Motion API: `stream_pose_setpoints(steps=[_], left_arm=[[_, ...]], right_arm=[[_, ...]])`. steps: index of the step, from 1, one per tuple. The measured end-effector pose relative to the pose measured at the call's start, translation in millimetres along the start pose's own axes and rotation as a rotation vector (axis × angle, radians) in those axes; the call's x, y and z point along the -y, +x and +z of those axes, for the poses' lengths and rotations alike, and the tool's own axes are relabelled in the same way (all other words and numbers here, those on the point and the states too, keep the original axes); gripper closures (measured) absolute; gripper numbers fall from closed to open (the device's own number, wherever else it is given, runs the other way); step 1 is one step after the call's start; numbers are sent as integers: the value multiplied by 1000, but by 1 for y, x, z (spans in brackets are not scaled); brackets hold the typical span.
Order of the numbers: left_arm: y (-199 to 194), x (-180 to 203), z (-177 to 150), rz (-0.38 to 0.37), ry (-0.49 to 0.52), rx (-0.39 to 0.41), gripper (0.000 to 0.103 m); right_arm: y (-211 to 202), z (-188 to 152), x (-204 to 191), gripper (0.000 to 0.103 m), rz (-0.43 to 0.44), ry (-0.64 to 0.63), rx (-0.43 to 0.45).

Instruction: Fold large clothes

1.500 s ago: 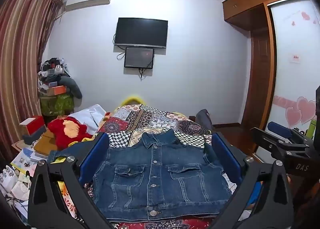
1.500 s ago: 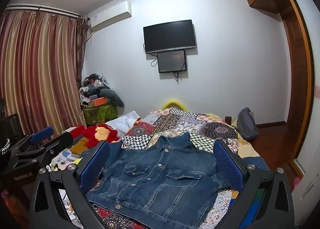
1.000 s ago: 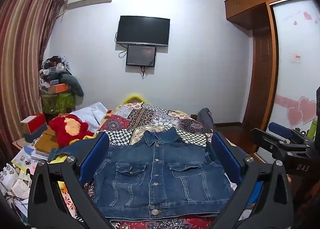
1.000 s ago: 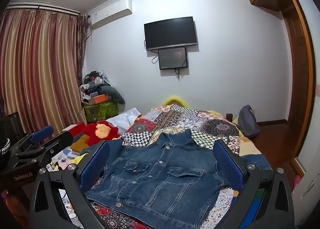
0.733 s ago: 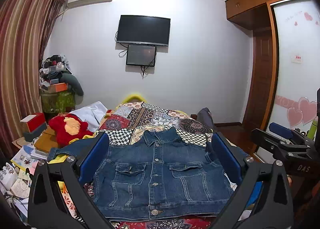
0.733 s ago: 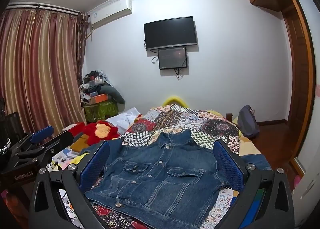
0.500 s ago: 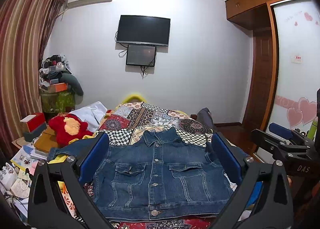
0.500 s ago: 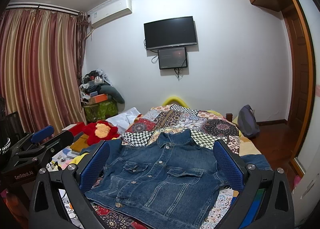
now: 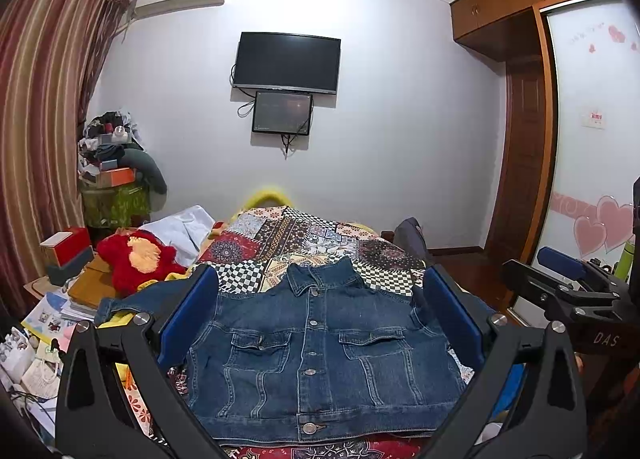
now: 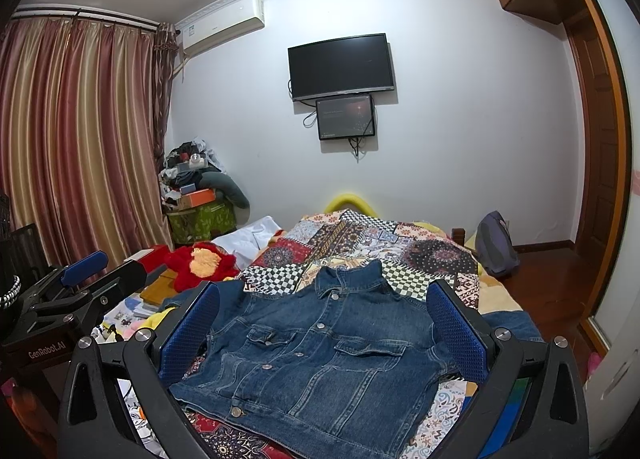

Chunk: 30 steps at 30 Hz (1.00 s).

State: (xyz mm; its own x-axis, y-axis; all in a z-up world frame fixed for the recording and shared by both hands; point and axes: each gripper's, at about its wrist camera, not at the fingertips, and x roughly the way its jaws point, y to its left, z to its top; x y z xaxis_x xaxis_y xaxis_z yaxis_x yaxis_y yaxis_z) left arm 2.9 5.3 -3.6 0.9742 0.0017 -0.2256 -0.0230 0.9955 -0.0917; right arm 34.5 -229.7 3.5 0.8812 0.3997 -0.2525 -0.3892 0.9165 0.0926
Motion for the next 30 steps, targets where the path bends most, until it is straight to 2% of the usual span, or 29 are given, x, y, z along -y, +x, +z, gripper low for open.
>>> stream_pose_setpoints(steps=[30], left_arm=[[0, 2, 0, -5, -1, 2, 0]], right_arm=[[4, 0, 1, 0, -1, -1, 0]])
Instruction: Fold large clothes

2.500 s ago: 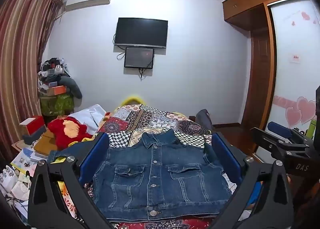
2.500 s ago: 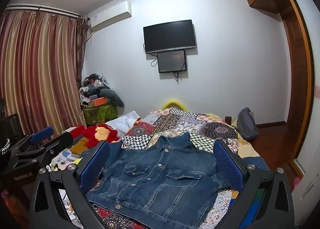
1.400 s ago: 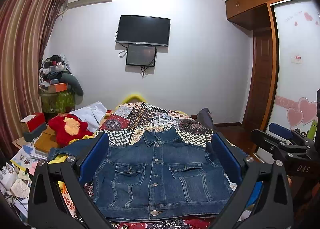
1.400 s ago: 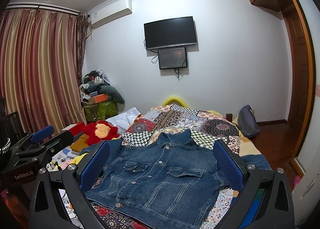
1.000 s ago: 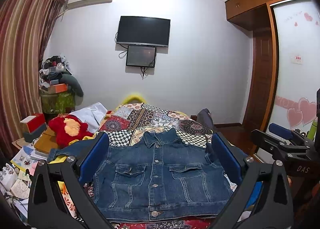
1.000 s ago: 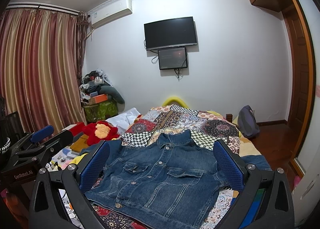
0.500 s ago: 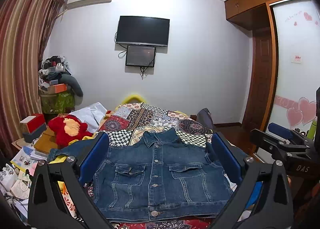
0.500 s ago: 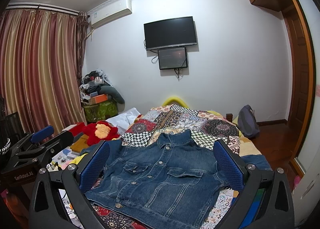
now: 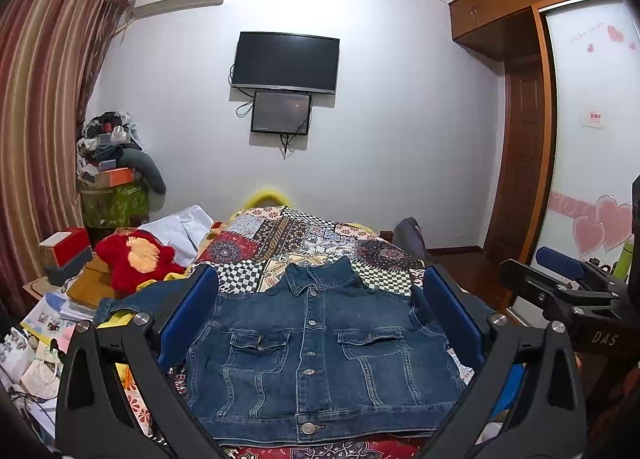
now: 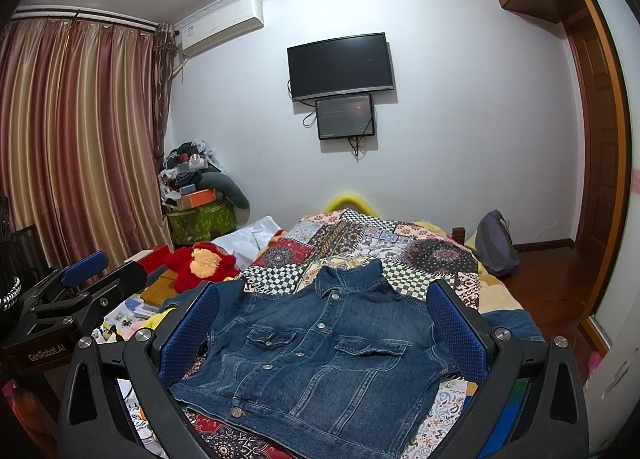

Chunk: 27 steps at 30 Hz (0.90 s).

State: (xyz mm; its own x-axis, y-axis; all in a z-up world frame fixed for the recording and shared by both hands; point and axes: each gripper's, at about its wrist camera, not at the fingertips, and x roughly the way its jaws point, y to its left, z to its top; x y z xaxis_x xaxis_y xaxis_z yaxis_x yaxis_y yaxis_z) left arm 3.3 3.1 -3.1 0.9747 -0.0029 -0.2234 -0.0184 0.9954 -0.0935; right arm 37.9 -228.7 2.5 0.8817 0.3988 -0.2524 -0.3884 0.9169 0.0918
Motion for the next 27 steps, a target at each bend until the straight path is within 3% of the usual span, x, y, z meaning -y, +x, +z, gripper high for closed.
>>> stream_pose_setpoints(steps=[16, 27], left_arm=[[9, -3, 0, 9, 1, -10, 0], [78, -54, -5, 106, -47, -100, 0]], right_arm=[[14, -2, 4, 0, -18, 1, -23], [74, 0, 7, 0, -45, -7, -122]])
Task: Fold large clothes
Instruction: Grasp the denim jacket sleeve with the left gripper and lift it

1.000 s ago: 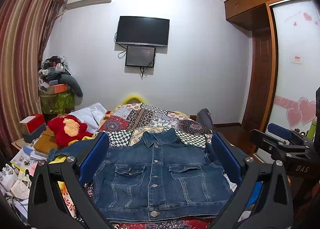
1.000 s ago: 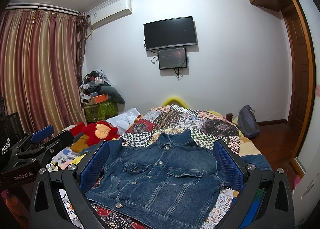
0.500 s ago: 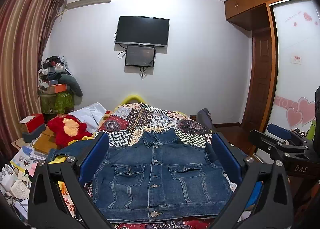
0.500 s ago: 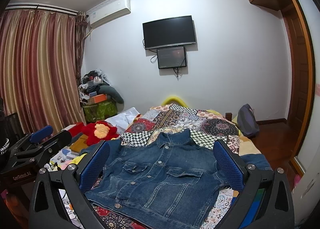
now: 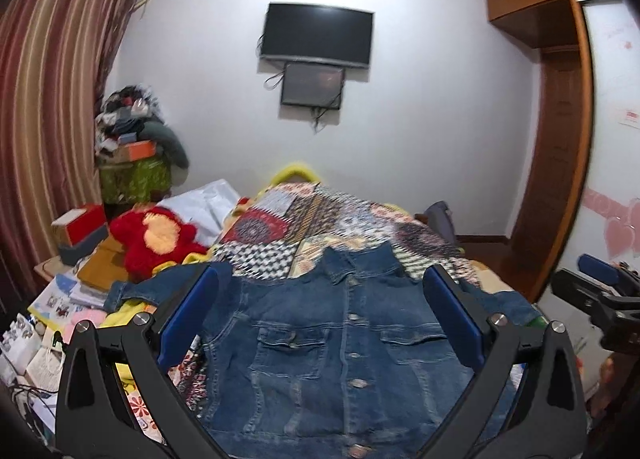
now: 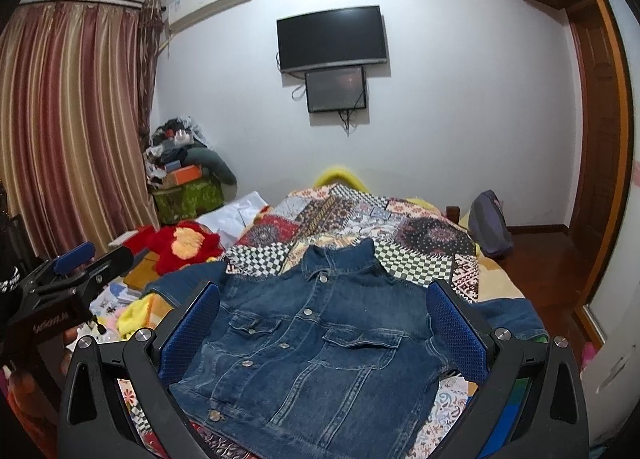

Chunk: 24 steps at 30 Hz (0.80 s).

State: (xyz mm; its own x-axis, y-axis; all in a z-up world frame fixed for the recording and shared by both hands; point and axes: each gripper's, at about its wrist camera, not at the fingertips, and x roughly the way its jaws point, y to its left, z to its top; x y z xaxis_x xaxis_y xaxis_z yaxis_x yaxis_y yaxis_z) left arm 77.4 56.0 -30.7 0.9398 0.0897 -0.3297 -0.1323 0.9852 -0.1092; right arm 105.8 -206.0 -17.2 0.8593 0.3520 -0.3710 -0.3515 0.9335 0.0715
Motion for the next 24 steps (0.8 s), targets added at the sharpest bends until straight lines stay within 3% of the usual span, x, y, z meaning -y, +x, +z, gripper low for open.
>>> stream_pose_setpoints(steps=[10, 14, 21, 24], left_arm=[[90, -77, 14, 169, -40, -67, 0], [131, -113, 10, 208, -79, -133, 0], [208, -175, -37, 220, -195, -388, 0], [231, -193, -62, 183, -248, -500, 0]], right_arm=[[100, 26, 3, 0, -26, -26, -74], [151, 34, 3, 0, -30, -55, -120], [245, 21, -2, 0, 42, -94, -280], [283, 6, -5, 0, 56, -123, -361]])
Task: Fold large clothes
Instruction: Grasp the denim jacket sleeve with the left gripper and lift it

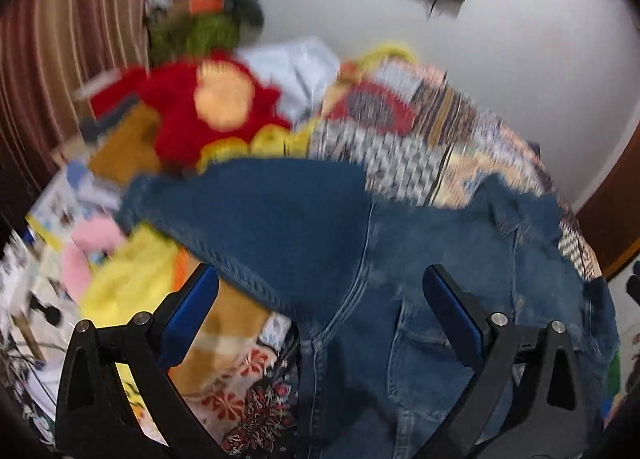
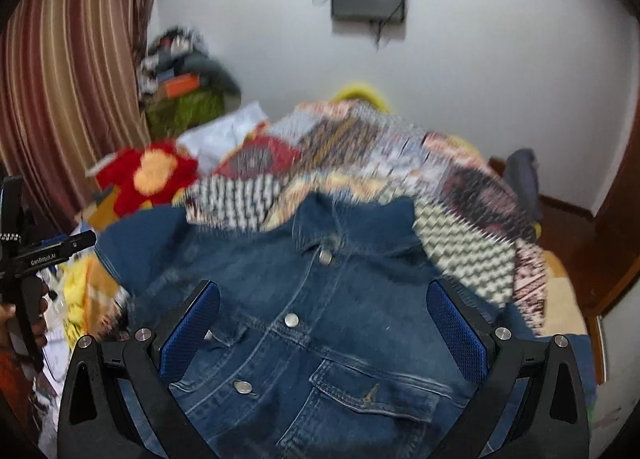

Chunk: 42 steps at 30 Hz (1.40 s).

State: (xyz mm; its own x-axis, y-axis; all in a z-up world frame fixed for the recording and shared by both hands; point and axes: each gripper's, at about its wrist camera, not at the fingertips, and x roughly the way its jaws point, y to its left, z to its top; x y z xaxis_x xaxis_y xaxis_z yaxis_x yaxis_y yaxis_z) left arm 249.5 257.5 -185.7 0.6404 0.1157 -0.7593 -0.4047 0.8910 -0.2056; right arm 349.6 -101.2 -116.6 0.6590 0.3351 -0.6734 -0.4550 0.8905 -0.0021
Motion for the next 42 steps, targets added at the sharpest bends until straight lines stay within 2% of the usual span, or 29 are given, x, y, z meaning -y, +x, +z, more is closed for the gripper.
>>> stream_pose_setpoints(steps=[2, 5, 8, 14, 19, 21, 23, 25, 28, 29, 30, 34, 37, 40, 42], left_arm=[[22, -14, -5, -43, -52, -77, 0], [41, -31, -12, -88, -124, -122, 1], [50, -56, -13, -147, -229, -127, 2], [66, -84, 2, -213, -323, -106, 13], [79, -93, 24, -163, -318, -52, 30], [89, -97, 34, -106, -317, -55, 48], [94, -101, 39, -68, -327, -57, 57], [93, -96, 45, -10, -285, -45, 62], [77, -66, 50, 106, -116, 23, 80], [69, -55, 52, 114, -73, 44, 86], [60, -46, 54, 108, -45, 67, 89], [24, -6, 68, 84, 57, 157, 92], [-2, 32, 72, -4, 134, 212, 95], [-10, 69, 68, -63, 200, 230, 95], [-3, 91, 62, -103, 227, 198, 95]], right_arm=[[24, -2, -1, 0, 5, -17, -46], [61, -7, -5, 0, 7, -50, -137], [86, -14, -4, 0, 39, -54, -214], [124, -29, -4, 0, 109, -30, -352], [127, -31, 1, 0, 149, 20, -369], [125, -30, 2, 0, 149, 32, -364], [122, -29, 4, 0, 153, 48, -360], [119, -27, 7, 0, 153, 57, -357], [109, -25, 13, 0, 161, 75, -349], [104, -24, 16, 0, 167, 88, -347], [100, -23, 18, 0, 167, 95, -343], [80, -20, 27, 0, 156, 112, -314], [63, -18, 34, 0, 155, 122, -284], [45, -17, 39, 0, 155, 124, -256], [34, -17, 41, 0, 152, 118, -245]])
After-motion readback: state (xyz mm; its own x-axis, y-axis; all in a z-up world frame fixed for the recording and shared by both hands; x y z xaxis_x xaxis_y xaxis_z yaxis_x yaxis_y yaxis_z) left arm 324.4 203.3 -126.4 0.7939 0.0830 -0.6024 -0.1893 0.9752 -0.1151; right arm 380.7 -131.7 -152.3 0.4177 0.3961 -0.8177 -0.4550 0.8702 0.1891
